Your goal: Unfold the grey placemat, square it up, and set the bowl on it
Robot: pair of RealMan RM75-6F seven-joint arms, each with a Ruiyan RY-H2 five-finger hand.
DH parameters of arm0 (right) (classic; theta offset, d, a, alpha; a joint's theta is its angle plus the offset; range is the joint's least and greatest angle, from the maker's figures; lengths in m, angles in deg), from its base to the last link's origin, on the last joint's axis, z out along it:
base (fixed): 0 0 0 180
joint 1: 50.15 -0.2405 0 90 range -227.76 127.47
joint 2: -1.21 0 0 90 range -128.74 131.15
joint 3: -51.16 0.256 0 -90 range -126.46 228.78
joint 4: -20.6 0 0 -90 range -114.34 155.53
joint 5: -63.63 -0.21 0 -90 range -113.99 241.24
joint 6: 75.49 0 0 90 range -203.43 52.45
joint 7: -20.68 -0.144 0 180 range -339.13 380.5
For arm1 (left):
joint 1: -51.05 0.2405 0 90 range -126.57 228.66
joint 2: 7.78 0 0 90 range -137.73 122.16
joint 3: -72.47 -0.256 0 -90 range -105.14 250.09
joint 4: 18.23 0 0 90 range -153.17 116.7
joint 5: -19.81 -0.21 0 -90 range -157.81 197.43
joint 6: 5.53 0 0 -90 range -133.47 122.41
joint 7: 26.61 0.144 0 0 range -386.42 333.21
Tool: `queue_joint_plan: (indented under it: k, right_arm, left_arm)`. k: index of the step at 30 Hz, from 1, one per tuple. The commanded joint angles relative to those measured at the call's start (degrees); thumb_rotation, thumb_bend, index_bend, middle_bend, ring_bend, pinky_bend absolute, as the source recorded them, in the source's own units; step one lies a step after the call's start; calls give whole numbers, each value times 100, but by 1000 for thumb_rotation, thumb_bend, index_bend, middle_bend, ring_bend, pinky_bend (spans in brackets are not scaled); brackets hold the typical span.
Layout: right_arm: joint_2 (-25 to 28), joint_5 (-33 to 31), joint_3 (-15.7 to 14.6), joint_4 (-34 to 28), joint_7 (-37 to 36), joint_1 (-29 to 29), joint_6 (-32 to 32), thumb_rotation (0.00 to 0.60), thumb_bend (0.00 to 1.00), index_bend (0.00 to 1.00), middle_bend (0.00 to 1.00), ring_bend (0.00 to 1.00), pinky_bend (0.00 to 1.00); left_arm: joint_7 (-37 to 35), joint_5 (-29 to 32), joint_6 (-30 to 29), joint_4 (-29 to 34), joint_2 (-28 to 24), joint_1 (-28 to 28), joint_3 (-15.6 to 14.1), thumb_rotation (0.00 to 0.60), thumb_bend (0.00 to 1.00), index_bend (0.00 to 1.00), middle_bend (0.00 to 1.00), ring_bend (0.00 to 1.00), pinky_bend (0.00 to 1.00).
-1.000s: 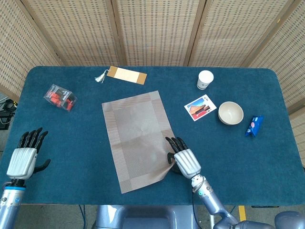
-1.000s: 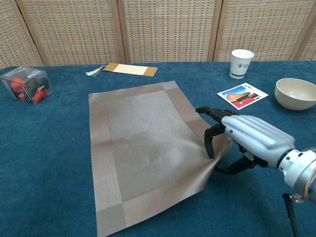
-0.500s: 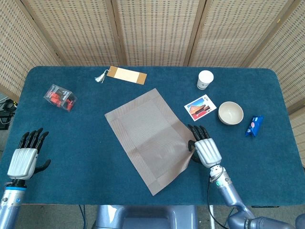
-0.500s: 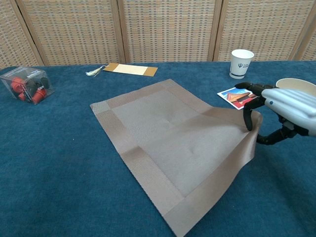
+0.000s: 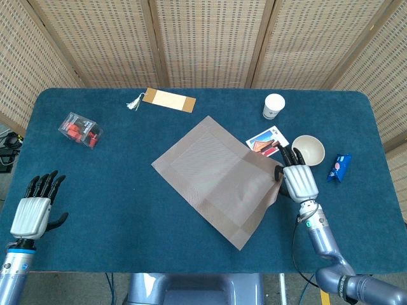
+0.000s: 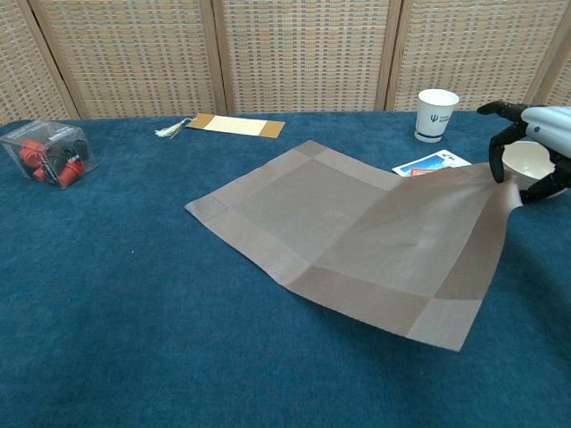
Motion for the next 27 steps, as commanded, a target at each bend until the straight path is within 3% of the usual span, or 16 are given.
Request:
queue_joint_plan:
  k: [1, 8, 14, 18, 27]
  right_arm:
    - [94, -169, 110, 64, 60, -61, 102, 600, 555, 675, 78, 0, 0]
    - [262, -455, 236, 291, 321, -96, 127, 600, 530, 655, 68, 0, 0]
    - [395, -577, 230, 287, 427, -13, 24, 600, 377, 499, 0, 0, 0]
    - [546, -724, 213, 123, 482, 125, -64, 600, 261, 320, 0, 0, 0]
    - [899, -516, 74, -336, 33, 585, -624, 600, 184, 191, 0, 0, 0]
  left_arm:
    - [2, 0, 0, -1, 0, 1, -1, 600, 239, 80, 0, 0, 0]
    - [4, -2, 8, -7, 4, -5, -2, 600, 239, 80, 0, 0, 0]
    - [18, -14, 1, -3, 9, -4, -9, 600, 239, 80, 0, 0, 0]
    - [23, -27, -9, 0, 9, -1, -14, 600, 238, 80, 0, 0, 0]
    - [-4, -99, -45, -24, 39, -6, -27, 600, 239, 80, 0, 0, 0]
